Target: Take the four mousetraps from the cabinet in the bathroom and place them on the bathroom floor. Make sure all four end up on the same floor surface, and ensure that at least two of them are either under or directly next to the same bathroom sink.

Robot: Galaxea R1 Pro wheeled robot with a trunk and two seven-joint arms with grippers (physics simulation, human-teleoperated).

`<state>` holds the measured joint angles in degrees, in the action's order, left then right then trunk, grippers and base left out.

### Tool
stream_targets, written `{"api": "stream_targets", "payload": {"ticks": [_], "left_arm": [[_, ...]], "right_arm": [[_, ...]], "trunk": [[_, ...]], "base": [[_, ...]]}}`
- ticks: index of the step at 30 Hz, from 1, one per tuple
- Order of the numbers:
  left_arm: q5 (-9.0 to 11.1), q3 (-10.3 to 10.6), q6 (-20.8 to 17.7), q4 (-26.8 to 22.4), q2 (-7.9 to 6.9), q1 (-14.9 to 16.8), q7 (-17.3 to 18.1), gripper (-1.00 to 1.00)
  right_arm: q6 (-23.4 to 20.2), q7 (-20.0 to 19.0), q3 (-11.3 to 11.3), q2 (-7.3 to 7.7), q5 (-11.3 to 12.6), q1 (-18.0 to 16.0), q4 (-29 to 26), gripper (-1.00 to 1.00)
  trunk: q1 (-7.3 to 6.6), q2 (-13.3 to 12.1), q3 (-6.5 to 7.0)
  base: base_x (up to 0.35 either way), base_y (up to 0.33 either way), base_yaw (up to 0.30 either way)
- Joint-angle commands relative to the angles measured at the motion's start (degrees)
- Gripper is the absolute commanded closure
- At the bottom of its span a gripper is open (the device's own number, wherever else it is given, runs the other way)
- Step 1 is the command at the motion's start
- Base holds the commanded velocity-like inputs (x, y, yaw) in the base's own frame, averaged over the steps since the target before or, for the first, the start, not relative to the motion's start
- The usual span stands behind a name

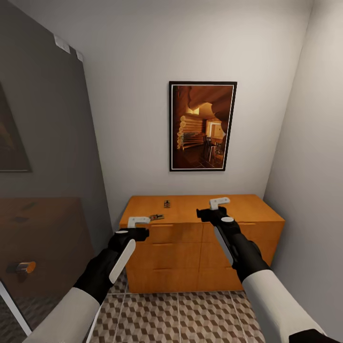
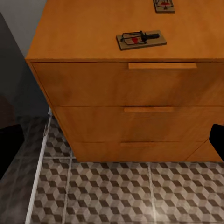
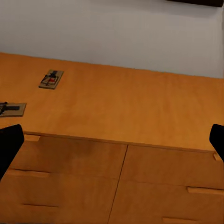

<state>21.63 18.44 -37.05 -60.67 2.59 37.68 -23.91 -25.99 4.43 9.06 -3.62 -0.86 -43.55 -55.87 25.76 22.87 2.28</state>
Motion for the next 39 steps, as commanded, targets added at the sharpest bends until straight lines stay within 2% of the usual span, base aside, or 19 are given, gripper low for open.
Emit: {"api": "stream_targets", "payload": {"ticks": [1,9,23,39], "left_arm": [[0.6,0.1,-0.1,0.0,-0.03,0.0,-0.5,-1.00],[0.6,0.1,0.0,0.2,-0.04,0.0,-0.4,-1.00],[0.9,0.0,0.0,0.3,-0.04,0.0,-0.3,-1.00],[1.0,-0.3,0.0,0.2,-0.18,0.0,-0.3,-1.00]], "right_arm": [[0.2,0.3,0.1,0.02,-0.1,0.0,0.3,-1.00],[2.0,0.2,0.3,0.02,-0.1,0.0,2.2,-1.00],[2.1,0.3,0.4,0.02,-0.1,0.0,2.5,-1.00],[2.1,0.3,0.4,0.02,-0.1,0.0,2.5,-1.00]], "trunk": [[0.02,0.0,-0.03],[0.02,0.0,-0.03],[0.02,0.0,-0.03],[0.02,0.0,-0.03]], "base": [[0.000,0.000,0.000],[0.000,0.000,-0.056],[0.000,0.000,-0.216],[0.000,0.000,-0.020]]}}
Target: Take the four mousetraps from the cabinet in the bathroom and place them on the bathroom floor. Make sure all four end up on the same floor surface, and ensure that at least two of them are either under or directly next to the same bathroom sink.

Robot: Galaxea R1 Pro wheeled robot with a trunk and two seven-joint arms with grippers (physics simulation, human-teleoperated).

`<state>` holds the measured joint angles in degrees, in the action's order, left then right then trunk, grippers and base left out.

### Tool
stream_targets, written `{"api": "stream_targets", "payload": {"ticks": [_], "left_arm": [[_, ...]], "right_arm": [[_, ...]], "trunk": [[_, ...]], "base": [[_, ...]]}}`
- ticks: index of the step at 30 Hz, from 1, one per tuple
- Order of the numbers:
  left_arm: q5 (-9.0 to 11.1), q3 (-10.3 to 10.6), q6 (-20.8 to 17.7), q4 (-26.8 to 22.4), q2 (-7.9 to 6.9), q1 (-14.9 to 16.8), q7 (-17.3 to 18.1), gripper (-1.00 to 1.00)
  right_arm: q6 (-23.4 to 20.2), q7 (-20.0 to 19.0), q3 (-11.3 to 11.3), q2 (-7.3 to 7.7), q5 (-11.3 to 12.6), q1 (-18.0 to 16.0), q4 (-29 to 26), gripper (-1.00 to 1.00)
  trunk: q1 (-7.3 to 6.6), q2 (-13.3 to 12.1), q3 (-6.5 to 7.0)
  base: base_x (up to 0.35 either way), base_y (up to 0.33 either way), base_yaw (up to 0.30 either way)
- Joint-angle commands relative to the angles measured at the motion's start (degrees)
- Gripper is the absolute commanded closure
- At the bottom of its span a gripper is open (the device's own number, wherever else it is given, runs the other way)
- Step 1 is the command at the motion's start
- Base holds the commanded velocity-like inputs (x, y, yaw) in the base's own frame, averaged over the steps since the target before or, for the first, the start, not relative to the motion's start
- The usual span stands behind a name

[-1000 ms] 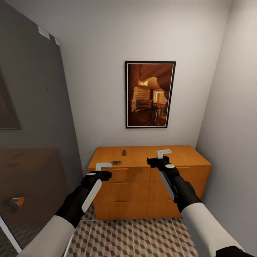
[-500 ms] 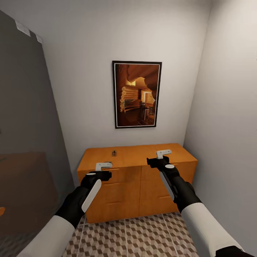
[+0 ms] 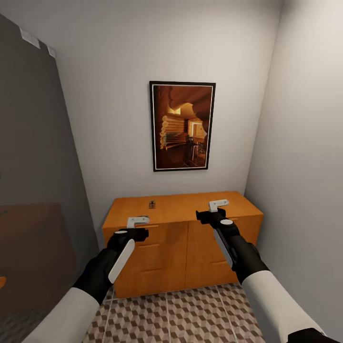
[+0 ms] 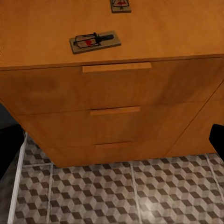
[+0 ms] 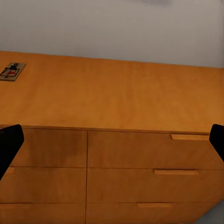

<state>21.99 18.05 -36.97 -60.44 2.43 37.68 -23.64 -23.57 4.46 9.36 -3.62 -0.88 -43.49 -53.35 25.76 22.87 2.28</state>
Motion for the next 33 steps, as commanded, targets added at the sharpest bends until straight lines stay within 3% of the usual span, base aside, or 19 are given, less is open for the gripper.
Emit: {"api": "stream_targets", "payload": {"ticks": [1,17,33], "left_arm": [[0.6,0.1,-0.1,0.0,-0.05,0.0,-0.5,-1.00],[0.2,0.0,-0.1,0.0,-0.11,0.0,-0.6,-1.00],[0.1,0.0,-0.1,0.1,-0.07,0.0,-0.6,-1.00]], "right_arm": [[-0.3,0.3,0.1,0.02,-0.1,0.0,-0.1,-1.00],[-0.3,0.3,0.1,0.02,-0.1,0.0,0.0,-1.00],[-0.1,0.1,0.1,0.02,-0.1,0.0,0.0,-1.00]], "trunk": [[0.02,0.0,-0.03],[0.02,0.0,-0.03],[0.02,0.0,-0.03]], "base": [[0.000,0.000,-0.001],[0.176,0.022,0.000],[0.026,0.001,0.000]]}}
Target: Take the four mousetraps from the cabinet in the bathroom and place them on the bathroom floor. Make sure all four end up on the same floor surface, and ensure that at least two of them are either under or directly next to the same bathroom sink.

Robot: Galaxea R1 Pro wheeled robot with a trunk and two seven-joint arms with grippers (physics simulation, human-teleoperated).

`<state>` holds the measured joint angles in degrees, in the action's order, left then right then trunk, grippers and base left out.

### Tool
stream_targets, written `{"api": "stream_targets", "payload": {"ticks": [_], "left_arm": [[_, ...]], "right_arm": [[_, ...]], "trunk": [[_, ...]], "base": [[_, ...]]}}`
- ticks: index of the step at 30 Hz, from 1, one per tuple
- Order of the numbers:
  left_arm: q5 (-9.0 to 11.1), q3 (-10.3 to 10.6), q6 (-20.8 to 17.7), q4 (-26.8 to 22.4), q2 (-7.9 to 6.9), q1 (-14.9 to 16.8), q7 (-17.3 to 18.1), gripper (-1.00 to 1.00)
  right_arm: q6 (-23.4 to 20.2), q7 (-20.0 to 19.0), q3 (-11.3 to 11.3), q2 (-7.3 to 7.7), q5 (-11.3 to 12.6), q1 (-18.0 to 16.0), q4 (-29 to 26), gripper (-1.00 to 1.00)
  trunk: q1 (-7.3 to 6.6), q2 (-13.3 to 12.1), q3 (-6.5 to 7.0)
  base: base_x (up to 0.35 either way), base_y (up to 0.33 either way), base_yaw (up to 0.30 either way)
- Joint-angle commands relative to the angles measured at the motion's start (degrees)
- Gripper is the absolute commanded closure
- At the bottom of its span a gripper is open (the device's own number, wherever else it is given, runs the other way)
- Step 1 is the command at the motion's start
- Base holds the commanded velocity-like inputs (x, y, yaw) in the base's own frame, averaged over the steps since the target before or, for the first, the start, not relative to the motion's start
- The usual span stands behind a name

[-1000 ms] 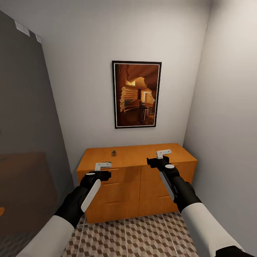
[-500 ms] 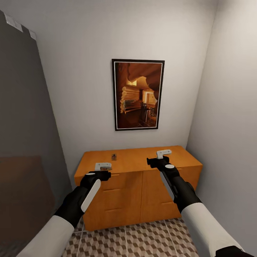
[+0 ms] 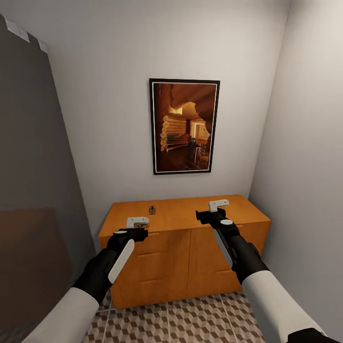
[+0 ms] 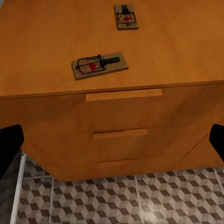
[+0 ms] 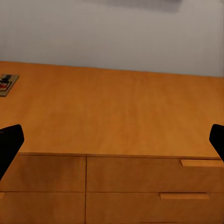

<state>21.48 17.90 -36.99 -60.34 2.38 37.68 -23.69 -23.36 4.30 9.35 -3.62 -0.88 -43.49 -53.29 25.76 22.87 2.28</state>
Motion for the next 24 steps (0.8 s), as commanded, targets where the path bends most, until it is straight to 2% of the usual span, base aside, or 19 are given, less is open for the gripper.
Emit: {"api": "stream_targets", "payload": {"ticks": [1,24], "left_arm": [[0.6,0.1,-0.1,0.0,-0.02,0.0,-0.6,-1.00],[0.6,0.1,-0.1,0.0,-0.09,0.0,-0.6,-1.00]], "right_arm": [[-0.3,0.3,0.1,0.02,-0.1,0.0,-0.1,-1.00],[-0.2,0.3,0.1,0.02,-0.3,0.0,0.5,-1.00]], "trunk": [[0.02,0.0,-0.03],[0.02,0.0,-0.03]], "base": [[0.001,0.000,0.000],[0.001,0.000,0.000]]}}
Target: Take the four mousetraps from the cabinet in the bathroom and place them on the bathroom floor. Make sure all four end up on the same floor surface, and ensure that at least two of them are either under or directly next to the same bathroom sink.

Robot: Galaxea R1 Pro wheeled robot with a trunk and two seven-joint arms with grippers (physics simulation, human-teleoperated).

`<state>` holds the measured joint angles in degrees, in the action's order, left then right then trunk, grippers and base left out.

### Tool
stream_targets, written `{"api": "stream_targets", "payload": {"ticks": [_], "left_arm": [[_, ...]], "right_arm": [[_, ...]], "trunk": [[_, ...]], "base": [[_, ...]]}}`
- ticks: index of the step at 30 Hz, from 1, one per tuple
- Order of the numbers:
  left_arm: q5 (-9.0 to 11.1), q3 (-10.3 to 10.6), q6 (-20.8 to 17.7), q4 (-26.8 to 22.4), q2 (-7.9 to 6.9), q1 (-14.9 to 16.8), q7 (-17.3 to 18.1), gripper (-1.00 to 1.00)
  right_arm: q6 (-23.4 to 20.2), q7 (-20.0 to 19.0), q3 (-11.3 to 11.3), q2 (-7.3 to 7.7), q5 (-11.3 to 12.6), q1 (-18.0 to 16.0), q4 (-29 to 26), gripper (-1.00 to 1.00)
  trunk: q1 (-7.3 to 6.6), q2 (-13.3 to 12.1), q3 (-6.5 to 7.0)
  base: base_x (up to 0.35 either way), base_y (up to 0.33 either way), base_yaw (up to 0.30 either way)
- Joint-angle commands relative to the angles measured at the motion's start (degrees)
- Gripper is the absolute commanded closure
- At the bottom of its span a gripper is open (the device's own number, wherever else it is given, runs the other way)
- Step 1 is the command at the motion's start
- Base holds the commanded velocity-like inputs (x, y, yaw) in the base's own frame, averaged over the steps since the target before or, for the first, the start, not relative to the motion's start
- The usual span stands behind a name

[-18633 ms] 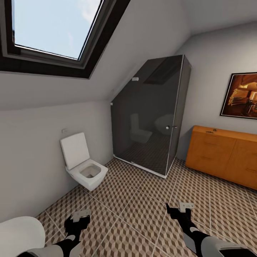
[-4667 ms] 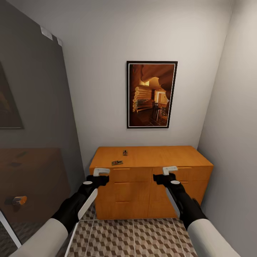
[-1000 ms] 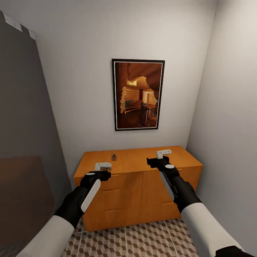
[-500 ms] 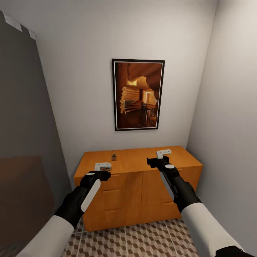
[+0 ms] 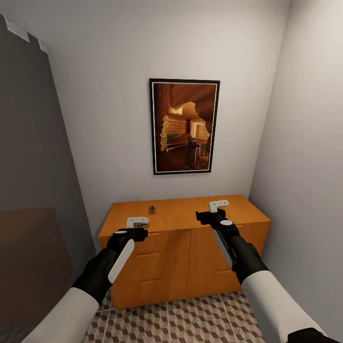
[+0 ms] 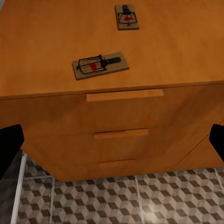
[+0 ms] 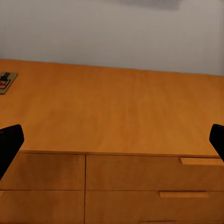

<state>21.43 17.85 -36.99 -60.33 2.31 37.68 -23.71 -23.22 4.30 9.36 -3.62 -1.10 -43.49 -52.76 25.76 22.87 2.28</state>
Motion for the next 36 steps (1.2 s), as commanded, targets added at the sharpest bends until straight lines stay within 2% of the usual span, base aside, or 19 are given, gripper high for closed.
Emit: {"api": "stream_targets", "payload": {"ticks": [1,8,27,36], "left_arm": [[0.6,0.1,-0.1,0.0,-0.02,0.0,-0.5,-1.00],[0.6,0.2,-0.1,0.0,-0.04,0.0,-0.6,-1.00],[0.5,0.1,-0.1,0.0,-0.40,0.0,-0.7,-1.00],[0.5,-0.1,0.0,-0.1,-0.85,0.0,-1.1,-1.00]], "right_arm": [[-0.3,0.3,0.1,0.02,-0.1,0.0,-0.1,-1.00],[-0.4,0.3,0.1,0.02,-0.1,0.0,0.0,-1.00],[-0.4,0.3,0.1,0.02,0.0,0.0,0.0,-1.00],[-0.4,0.3,0.1,0.01,0.0,0.0,0.0,-1.00]], "trunk": [[0.03,0.0,-0.03],[0.03,0.0,-0.03],[0.03,0.0,-0.03],[0.03,0.0,-0.03]], "base": [[0.056,0.000,0.000],[0.198,0.000,0.000],[0.305,0.000,0.000],[0.070,0.000,0.000]]}}
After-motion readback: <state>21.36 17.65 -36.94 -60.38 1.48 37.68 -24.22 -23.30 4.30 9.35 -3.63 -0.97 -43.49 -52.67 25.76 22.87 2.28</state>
